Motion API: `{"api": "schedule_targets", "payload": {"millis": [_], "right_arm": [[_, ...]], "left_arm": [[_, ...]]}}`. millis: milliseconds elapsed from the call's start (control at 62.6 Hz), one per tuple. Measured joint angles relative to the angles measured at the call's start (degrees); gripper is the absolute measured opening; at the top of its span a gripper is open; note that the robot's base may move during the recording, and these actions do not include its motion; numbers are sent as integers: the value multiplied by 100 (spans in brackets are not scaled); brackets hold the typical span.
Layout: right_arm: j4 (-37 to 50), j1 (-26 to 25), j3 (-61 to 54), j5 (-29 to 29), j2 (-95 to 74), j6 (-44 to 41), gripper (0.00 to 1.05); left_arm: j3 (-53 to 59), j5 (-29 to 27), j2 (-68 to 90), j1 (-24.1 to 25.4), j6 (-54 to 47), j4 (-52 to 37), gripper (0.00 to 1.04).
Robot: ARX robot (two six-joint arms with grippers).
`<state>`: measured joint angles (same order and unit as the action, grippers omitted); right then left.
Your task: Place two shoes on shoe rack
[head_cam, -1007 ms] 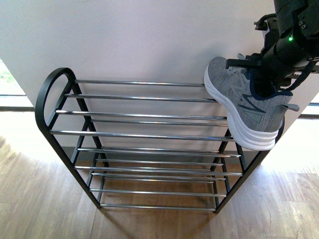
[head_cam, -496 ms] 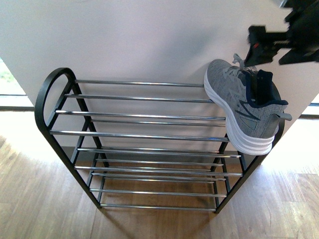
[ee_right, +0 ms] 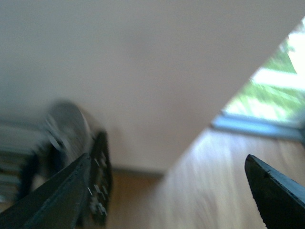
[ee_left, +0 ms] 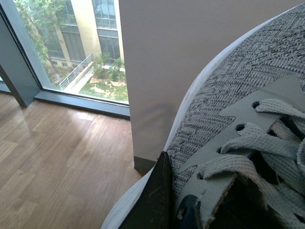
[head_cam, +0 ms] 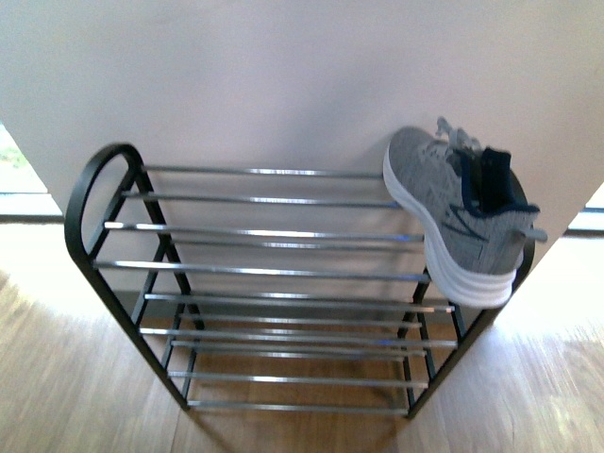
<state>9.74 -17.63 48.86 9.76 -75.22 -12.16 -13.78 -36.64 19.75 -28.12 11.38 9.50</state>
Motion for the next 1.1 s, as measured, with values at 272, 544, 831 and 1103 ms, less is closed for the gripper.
{"api": "schedule_targets", "payload": {"millis": [272,544,831,1103], "right_arm": [[3008,459,-2129,295,761,1012,47],[3187,876,-3250,-129,1617,1134,3],[3073,1198,-3967,-433,2503,1154,2],[2664,1729,-4367,-918,3303,1154,2]], "left_arm": [[0,-2,2,0,0,0,2],[0,0,2,0,0,0,2],[0,-2,2,0,0,0,2],[0,-2,0,0,0,0,2]]}}
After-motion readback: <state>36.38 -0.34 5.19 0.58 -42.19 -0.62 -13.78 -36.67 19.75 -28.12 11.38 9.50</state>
